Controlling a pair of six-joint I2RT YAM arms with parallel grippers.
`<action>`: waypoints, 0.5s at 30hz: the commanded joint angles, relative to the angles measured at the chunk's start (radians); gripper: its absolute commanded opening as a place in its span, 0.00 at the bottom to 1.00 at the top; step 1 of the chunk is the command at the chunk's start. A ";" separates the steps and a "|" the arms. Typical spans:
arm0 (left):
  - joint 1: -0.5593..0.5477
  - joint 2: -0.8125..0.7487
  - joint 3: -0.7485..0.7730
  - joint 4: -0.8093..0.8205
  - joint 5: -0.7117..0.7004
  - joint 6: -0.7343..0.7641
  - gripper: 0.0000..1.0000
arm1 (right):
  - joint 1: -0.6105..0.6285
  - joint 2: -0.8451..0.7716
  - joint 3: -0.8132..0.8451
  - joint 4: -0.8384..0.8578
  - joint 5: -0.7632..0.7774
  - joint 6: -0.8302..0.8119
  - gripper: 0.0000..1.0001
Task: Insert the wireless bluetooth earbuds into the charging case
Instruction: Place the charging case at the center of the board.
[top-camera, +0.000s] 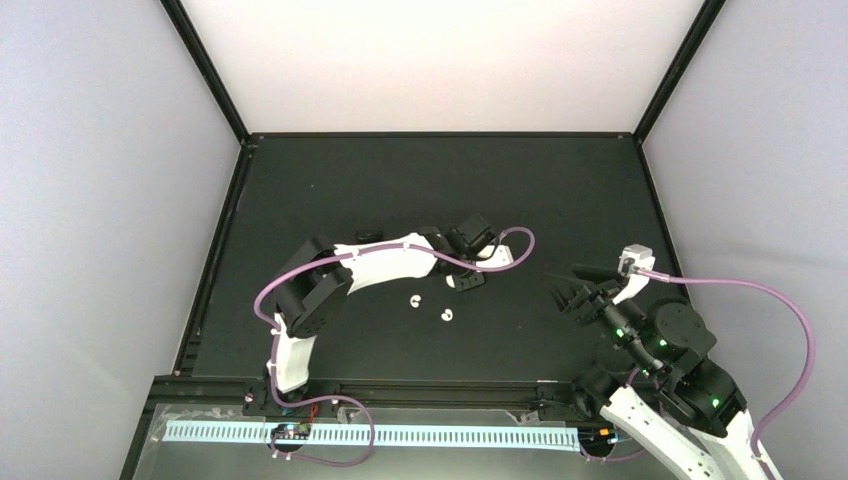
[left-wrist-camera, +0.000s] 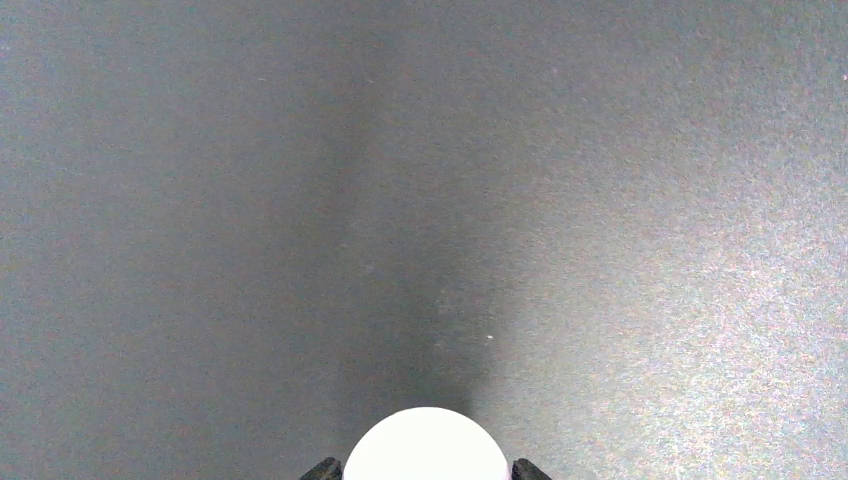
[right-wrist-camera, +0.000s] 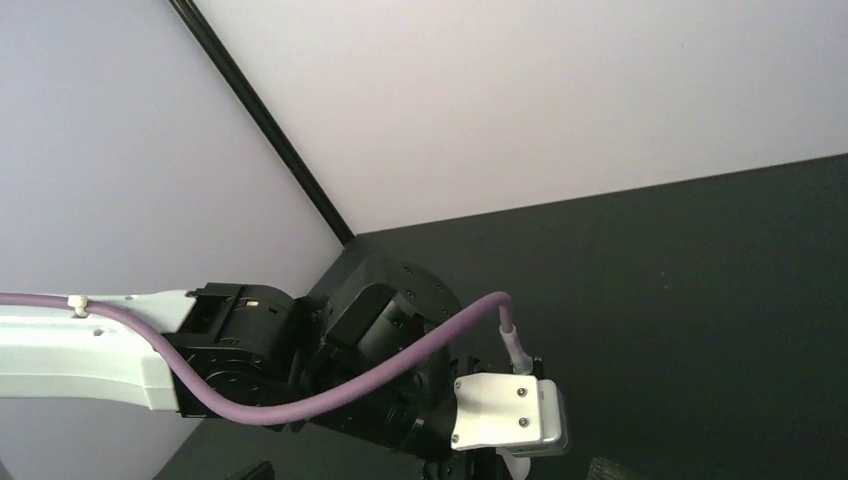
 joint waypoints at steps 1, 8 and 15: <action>-0.025 0.060 0.020 0.001 0.020 0.048 0.43 | 0.001 0.001 0.002 -0.052 0.025 -0.011 0.82; -0.030 0.126 0.076 -0.022 0.011 0.050 0.44 | 0.001 0.008 -0.008 -0.053 0.023 -0.003 0.82; -0.024 0.140 0.092 -0.018 0.008 0.028 0.60 | 0.001 0.017 -0.009 -0.048 0.025 -0.002 0.82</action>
